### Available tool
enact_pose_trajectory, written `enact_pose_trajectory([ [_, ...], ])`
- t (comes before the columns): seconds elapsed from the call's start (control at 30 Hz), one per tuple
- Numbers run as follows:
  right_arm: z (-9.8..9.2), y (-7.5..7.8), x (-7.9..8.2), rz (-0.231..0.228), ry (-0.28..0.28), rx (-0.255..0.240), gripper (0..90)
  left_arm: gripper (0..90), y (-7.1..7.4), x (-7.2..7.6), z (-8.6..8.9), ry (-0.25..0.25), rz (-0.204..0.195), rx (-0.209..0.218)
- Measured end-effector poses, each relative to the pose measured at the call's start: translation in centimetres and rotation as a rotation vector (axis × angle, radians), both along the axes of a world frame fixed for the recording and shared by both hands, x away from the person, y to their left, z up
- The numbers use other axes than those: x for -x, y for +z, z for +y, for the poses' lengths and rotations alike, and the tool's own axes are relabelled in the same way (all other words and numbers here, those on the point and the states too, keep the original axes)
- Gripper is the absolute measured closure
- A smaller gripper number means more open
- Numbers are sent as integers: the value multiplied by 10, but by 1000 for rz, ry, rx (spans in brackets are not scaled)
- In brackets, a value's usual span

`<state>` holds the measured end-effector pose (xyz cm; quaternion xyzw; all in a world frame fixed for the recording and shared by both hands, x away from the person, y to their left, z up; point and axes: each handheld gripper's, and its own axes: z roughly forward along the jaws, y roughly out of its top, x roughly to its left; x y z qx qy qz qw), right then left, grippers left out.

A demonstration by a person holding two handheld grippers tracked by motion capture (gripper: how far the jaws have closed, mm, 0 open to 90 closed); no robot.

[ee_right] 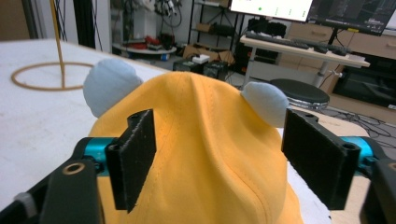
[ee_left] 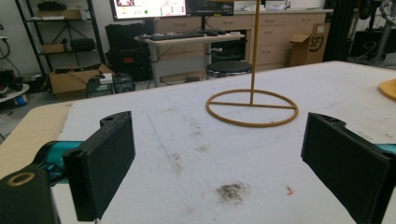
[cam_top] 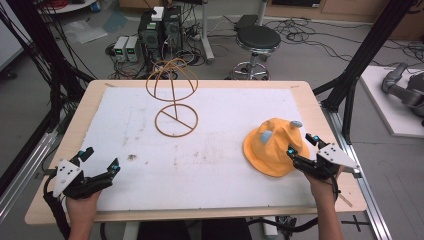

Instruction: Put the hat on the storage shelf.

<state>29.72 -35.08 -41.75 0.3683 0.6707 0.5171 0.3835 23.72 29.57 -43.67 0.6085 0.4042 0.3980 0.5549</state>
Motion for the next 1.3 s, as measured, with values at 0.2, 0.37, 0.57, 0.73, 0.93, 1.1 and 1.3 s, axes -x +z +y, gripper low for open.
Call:
enact_pose_trajectory([
  [0.2, 5, -1, -7, 32, -15, 41, 365, 103, 0, 4, 3, 4, 1, -4],
  [0.37, 7, -2, -12, 69, -25, 54, 442, 103, -1, 7, 5, 8, 1, -3],
  [0.57, 13, -4, -17, 108, -55, 72, 545, 103, -1, 9, 7, 12, 3, -4],
  [0.73, 17, -4, -20, 142, -67, 95, 761, 103, -1, 9, 7, 15, 4, -3],
  [0.93, 19, -4, -21, 170, -78, 89, 886, 103, -2, 9, 7, 13, 6, -6],
  [1.1, 15, -3, -20, 176, -82, 13, 890, 103, -2, 9, 7, 14, 6, -8],
  [1.3, 10, 1, -17, 160, -76, -70, 890, 103, -1, 9, 7, 13, 4, -7],
])
